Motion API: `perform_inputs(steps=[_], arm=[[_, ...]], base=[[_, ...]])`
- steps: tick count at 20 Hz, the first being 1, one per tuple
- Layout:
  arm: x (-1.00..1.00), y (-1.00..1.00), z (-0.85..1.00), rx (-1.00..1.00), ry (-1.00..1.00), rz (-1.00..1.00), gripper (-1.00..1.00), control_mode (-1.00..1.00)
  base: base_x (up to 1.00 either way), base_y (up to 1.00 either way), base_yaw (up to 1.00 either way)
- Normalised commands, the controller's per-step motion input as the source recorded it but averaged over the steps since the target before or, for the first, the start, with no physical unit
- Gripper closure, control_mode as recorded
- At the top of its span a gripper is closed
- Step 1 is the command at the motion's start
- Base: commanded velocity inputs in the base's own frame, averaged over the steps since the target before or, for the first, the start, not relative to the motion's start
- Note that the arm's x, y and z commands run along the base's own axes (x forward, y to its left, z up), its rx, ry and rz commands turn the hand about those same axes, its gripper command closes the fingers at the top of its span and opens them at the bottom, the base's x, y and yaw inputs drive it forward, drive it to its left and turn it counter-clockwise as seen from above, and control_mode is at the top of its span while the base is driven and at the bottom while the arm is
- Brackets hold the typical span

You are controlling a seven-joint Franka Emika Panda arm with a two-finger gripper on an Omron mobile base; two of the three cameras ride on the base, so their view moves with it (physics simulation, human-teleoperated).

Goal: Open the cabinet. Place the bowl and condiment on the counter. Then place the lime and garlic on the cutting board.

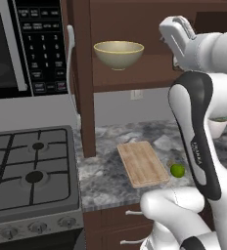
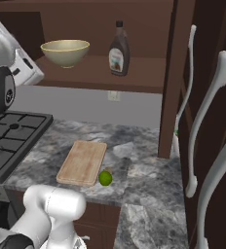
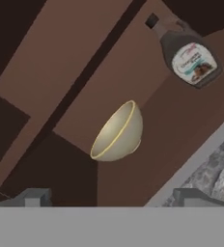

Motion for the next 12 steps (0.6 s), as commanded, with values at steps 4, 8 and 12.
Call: perform_inputs(steps=[4,8,12], arm=[[0.02,-0.21,-0.11,0.22,0.00,-0.07,-1.00,-1.00],[0.06,-0.05,-0.09,0.18,0.01,-0.11,-1.00,-1.00],[0.23,0.04,0.00,0.11,0.16,-0.02,-1.00,-1.00]], base=[[0.00,0.00,0.00],[0.00,0.00,0.00],[0.00,0.00,0.00]])
